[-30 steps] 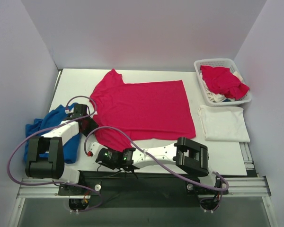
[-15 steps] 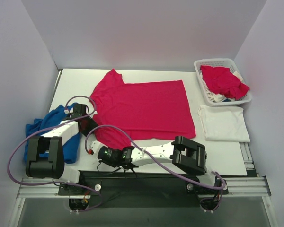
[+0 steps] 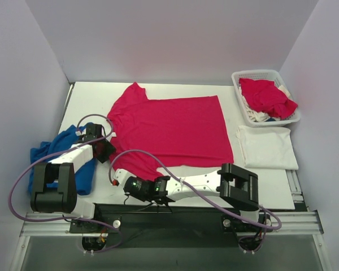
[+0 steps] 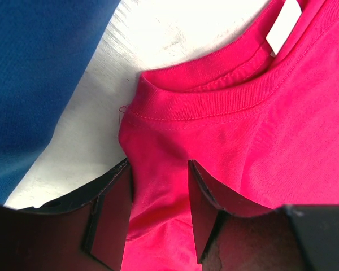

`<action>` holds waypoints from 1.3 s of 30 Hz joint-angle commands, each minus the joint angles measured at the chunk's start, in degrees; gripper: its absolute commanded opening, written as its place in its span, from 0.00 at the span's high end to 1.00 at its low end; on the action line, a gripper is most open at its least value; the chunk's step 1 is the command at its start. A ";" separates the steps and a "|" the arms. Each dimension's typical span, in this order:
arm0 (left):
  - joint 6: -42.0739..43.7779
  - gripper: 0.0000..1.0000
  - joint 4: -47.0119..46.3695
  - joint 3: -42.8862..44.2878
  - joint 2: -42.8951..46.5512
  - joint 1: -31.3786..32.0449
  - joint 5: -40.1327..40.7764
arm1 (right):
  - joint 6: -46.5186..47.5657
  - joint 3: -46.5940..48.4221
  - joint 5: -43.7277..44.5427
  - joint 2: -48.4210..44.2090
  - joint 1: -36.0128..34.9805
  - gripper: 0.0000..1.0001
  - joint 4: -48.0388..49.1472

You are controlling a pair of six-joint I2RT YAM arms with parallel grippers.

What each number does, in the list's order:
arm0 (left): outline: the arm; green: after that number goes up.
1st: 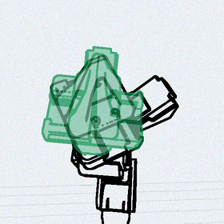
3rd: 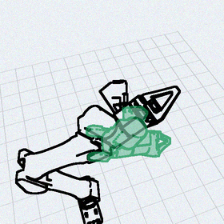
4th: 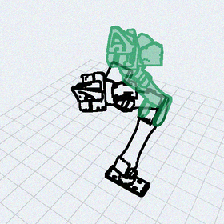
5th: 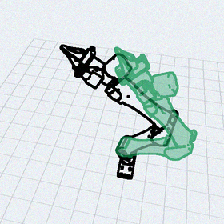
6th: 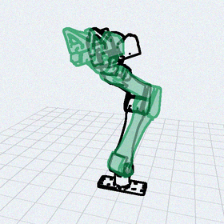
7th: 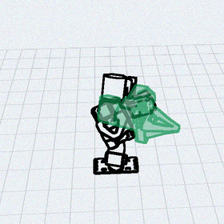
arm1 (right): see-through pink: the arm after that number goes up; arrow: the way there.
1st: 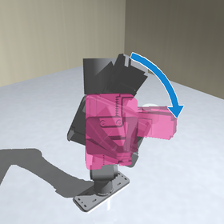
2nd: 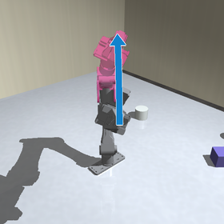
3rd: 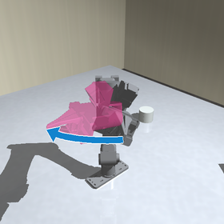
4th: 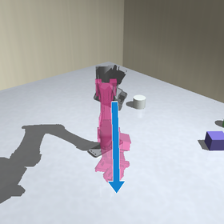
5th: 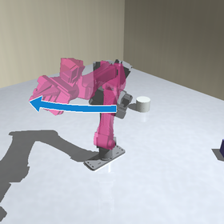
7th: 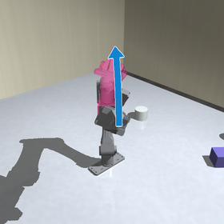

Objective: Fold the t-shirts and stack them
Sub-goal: Flatten out the tshirt

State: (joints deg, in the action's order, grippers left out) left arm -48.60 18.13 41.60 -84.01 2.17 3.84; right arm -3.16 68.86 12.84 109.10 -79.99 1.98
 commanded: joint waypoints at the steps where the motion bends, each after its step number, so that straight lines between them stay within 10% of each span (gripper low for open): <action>1: 1.23 0.48 0.32 -0.21 -0.02 -0.68 2.14 | -0.53 -0.57 2.45 -5.91 -1.66 1.00 -0.57; 14: 1.14 0.48 1.38 0.41 0.69 -1.21 4.69 | -0.53 -1.01 2.19 -8.99 -3.86 1.00 -1.19; 18: 1.14 0.48 1.82 0.06 1.39 -1.21 5.57 | -0.18 -0.92 5.43 -8.81 -4.56 0.64 -1.71; 24: 1.23 0.48 1.47 -0.82 3.58 -1.21 6.62 | -2.55 -4.43 15.18 -11.97 -3.87 0.49 -1.54; 39: -1.93 0.48 8.76 -5.30 20.80 11.26 10.76 | -23.20 -3.91 23.90 -14.62 19.15 0.48 -18.83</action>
State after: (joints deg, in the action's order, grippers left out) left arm -48.62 23.03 38.33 -67.22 11.49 13.08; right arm -20.64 63.81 32.60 96.82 -63.64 -9.56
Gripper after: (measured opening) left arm 0.520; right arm 0.519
